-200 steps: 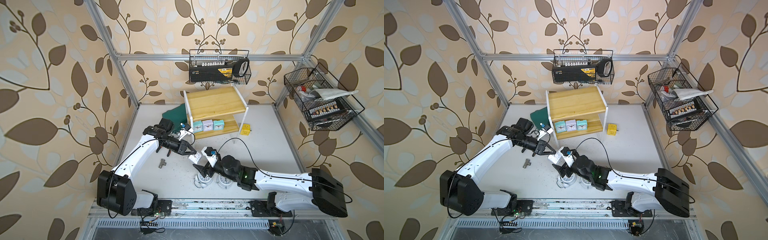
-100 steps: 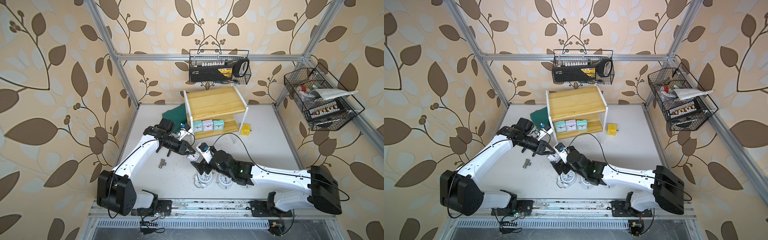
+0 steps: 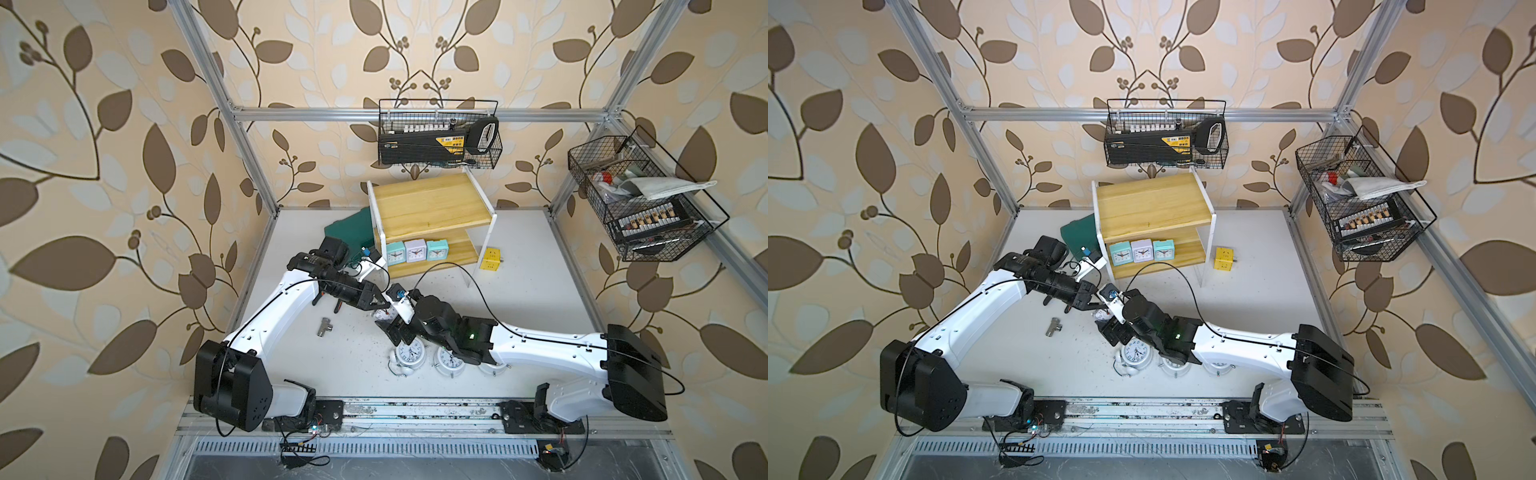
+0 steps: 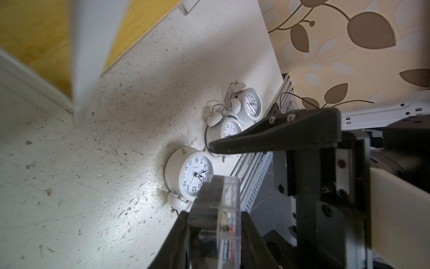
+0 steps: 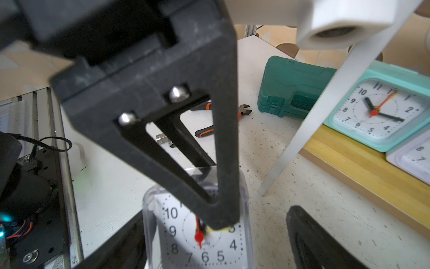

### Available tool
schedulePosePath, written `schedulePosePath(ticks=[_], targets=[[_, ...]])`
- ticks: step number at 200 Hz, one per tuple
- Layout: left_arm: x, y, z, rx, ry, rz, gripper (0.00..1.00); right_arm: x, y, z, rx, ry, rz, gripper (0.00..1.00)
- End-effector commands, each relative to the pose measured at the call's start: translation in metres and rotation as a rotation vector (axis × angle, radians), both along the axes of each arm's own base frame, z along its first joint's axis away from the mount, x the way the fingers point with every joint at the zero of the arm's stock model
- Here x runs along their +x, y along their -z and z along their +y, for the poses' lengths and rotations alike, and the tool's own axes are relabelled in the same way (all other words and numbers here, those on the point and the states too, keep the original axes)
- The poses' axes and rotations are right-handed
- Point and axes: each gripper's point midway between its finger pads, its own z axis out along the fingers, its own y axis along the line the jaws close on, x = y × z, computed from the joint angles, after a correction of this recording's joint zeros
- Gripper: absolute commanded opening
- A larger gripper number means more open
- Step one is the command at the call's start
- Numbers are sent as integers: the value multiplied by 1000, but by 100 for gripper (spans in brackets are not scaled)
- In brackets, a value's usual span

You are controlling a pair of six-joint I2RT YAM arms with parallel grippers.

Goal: Place the alarm clocks on the shelf by style
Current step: Pick up the alarm from the shelf.

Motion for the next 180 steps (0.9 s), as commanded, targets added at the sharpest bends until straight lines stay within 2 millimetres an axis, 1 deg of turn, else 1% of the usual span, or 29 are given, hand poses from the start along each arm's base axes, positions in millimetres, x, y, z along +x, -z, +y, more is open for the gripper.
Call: schedulePosePath(ticks=[1, 49, 130, 151, 180], targets=[[-5, 2, -1, 4, 11, 1, 14, 1, -5, 6, -13, -13, -1, 89], [-4, 5, -1, 22, 10, -8, 14, -1, -6, 8, -26, -30, 11, 84], [-3, 9, 0, 50, 10, -27, 14, -2, -6, 14, -31, -49, 16, 83], [-3, 9, 0, 50, 10, -30, 15, -2, -5, 16, -34, -52, 17, 80], [-4, 9, 1, 50, 11, -32, 15, -2, -4, 17, -32, -56, 17, 73]])
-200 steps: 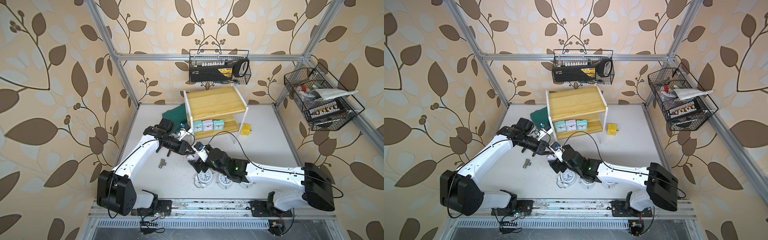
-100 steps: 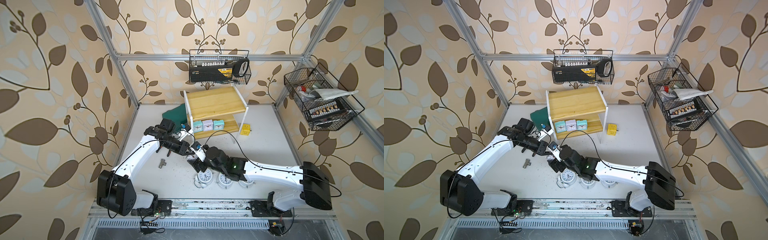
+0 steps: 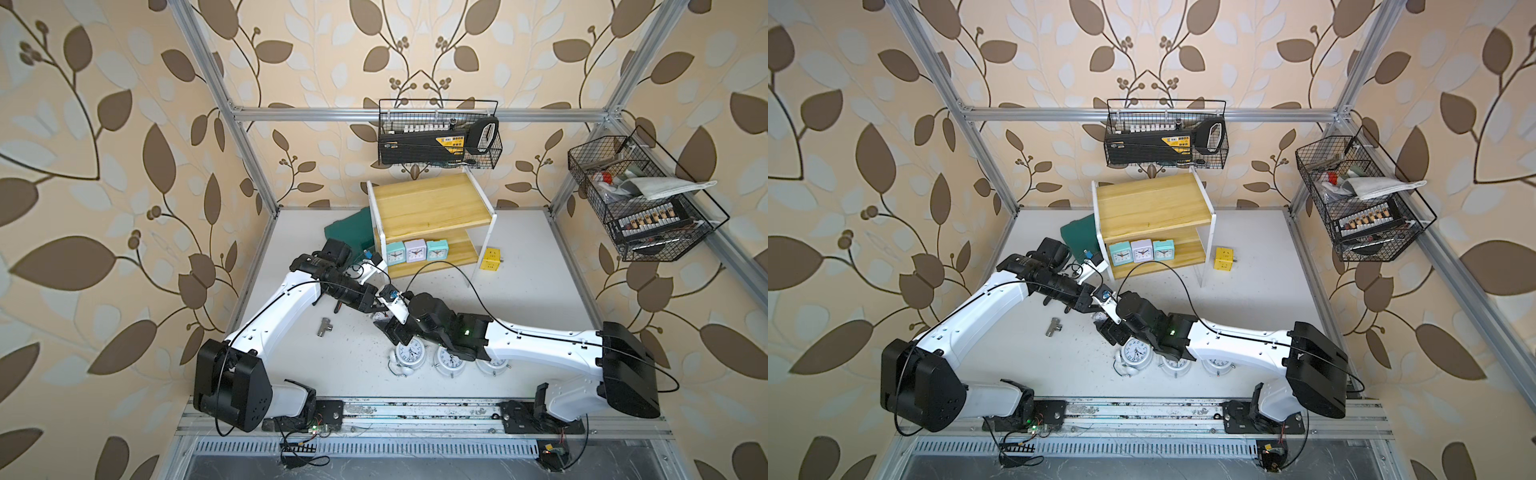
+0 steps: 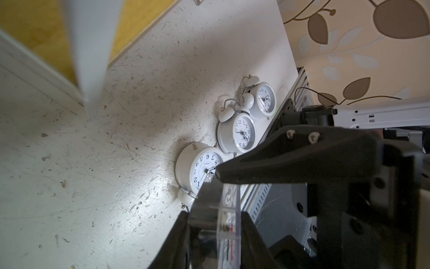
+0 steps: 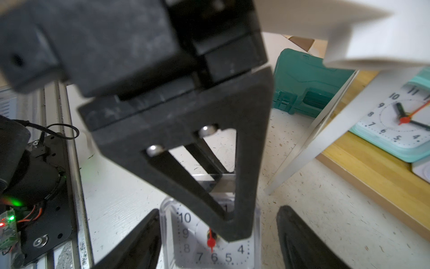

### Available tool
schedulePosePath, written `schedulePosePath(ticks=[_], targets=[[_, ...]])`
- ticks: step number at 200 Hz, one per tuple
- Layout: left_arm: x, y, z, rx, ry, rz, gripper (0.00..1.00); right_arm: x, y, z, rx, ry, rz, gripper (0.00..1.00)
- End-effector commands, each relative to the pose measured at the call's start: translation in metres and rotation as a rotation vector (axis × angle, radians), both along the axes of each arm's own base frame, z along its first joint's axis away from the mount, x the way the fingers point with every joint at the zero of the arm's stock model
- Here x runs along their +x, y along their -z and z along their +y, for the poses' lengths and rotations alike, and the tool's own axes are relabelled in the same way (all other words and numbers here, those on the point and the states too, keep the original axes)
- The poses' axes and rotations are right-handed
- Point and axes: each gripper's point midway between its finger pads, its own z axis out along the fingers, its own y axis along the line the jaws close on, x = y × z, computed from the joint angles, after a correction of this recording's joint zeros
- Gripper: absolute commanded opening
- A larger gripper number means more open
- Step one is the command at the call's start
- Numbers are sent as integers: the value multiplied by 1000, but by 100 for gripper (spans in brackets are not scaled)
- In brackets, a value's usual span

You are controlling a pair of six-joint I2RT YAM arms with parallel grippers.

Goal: Place the alarm clocks on the shelf by style
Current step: Pick up the alarm from the shelf.

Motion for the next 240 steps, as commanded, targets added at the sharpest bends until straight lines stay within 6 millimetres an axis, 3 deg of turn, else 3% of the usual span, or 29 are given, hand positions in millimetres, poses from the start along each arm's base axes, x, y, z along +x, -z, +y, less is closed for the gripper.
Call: schedulePosePath(ticks=[1, 48, 96, 126, 170, 240], targets=[[-4, -3, -2, -10, 13, -13, 15, 2, -8, 7, 14, -7, -9, 73], [-5, -3, -2, -13, 15, -10, 19, 1, -7, 7, 14, -17, -7, 60], [-10, -7, -5, -45, 34, 4, 59, 1, -6, -3, 53, -15, 3, 50], [-10, -8, -5, -48, 34, -2, 68, 4, -7, -18, 93, 1, 20, 48], [-7, -16, -1, -55, 19, -42, 75, 20, -5, -58, 149, 94, 34, 48], [-4, -27, 9, -97, -16, -82, 77, 64, -18, -154, 311, 412, -39, 47]])
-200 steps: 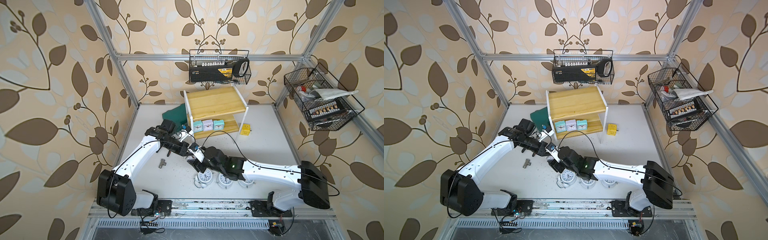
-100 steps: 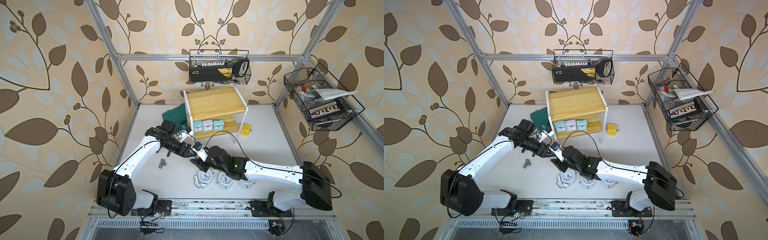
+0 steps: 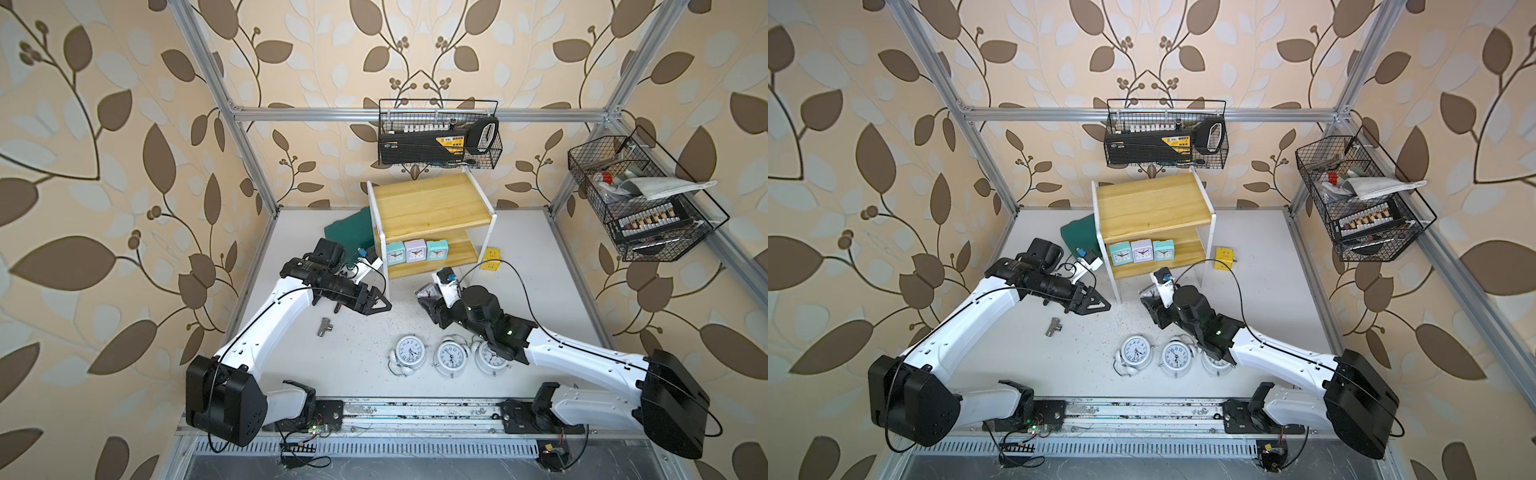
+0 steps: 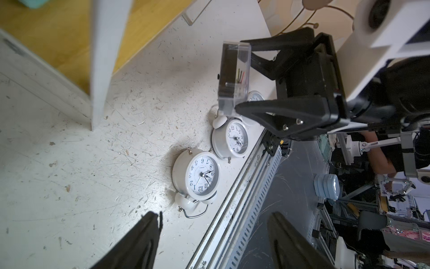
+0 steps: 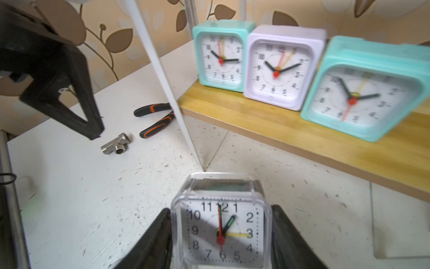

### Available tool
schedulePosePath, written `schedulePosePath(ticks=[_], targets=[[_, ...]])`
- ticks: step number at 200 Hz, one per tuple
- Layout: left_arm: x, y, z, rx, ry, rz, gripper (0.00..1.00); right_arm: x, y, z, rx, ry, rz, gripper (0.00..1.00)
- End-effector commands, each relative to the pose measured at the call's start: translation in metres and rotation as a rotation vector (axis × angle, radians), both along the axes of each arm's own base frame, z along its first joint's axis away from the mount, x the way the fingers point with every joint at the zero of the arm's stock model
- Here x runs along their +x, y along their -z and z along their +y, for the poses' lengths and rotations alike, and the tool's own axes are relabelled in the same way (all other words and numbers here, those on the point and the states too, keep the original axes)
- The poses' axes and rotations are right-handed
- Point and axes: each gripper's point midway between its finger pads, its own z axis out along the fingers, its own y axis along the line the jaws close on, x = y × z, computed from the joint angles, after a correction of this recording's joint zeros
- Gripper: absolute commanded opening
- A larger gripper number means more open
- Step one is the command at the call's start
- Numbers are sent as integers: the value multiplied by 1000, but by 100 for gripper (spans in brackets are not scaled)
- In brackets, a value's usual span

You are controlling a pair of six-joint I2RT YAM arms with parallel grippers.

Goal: Place the alarm clocks on the shelf by style
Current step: Place the alarm on the shelf.

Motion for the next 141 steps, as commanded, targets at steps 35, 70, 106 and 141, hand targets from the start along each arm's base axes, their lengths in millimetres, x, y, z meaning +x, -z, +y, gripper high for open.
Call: schedulePosePath(ticks=[35, 70, 106, 141], targets=[[-3, -7, 1, -50, 7, -15, 77, 25, -39, -56, 156, 217, -128, 46], [-3, -7, 2, -54, 7, -12, 77, 38, -62, -83, 193, 301, -247, 44], [-4, -7, 3, -57, 5, -11, 77, 56, -68, -100, 227, 383, -276, 44], [-5, -7, 4, -62, 5, -10, 77, 67, -75, -104, 240, 413, -318, 44]])
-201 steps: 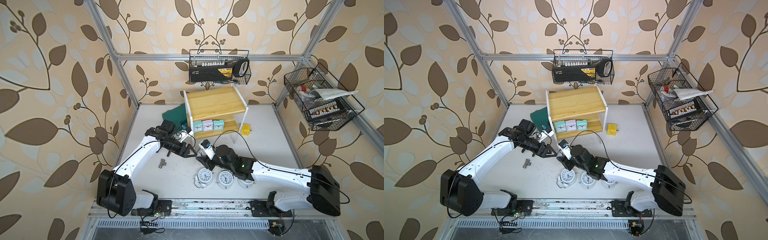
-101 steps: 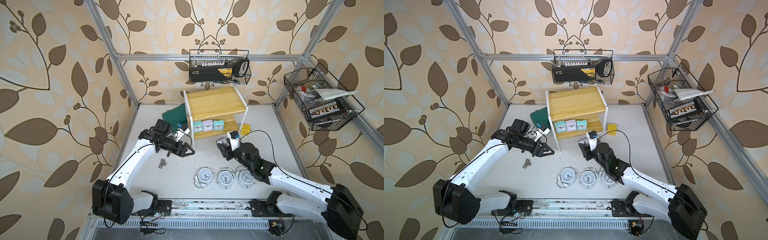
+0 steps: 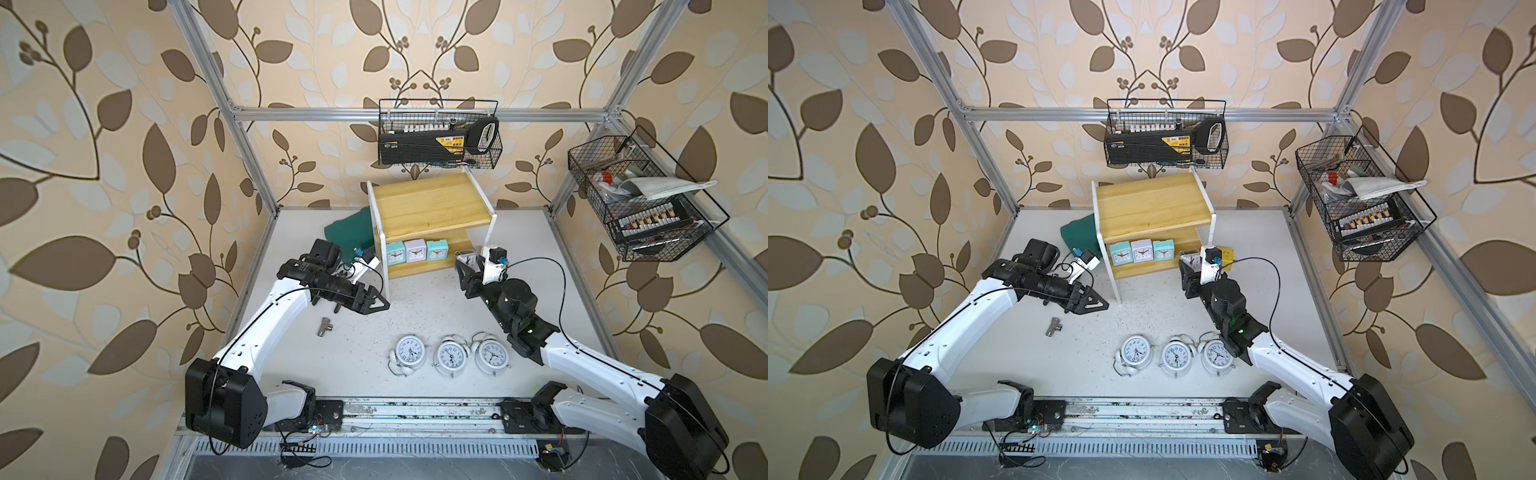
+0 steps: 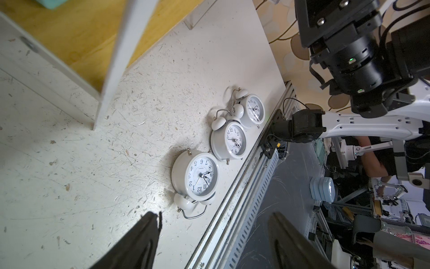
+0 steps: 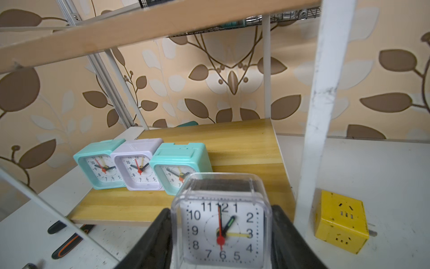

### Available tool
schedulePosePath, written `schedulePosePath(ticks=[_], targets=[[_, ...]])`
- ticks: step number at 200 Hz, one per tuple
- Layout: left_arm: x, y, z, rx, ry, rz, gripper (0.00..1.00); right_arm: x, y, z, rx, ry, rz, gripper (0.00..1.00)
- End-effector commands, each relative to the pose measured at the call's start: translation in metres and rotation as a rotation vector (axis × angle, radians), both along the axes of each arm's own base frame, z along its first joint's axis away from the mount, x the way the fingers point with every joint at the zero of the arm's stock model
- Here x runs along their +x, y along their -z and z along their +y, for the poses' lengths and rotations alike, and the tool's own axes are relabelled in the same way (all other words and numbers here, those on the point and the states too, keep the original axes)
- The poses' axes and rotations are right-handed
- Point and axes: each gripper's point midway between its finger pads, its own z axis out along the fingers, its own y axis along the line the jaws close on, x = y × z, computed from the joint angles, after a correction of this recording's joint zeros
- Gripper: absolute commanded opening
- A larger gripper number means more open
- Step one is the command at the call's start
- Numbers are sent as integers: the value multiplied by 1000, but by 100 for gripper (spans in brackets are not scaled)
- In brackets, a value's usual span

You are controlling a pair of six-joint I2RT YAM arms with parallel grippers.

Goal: Place the alarm clocks on the shelf by style
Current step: Place the alarm on the shelf.

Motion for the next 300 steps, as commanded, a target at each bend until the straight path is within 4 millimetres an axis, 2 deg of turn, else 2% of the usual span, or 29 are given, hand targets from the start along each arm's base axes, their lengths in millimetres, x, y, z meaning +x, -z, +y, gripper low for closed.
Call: schedulePosePath(ticks=[1, 123, 167, 300], targets=[[-5, -8, 0, -40, 17, -27, 77, 7, -18, -5, 31, 38, -76, 44], [-6, -8, 1, -56, 19, -19, 77, 26, -32, 1, 16, 70, -240, 43], [-6, -8, 1, -61, 19, -17, 77, 30, -37, -4, 26, 112, -297, 42], [-6, -9, 2, -80, 23, -4, 77, 51, -9, -2, -3, 175, -308, 40]])
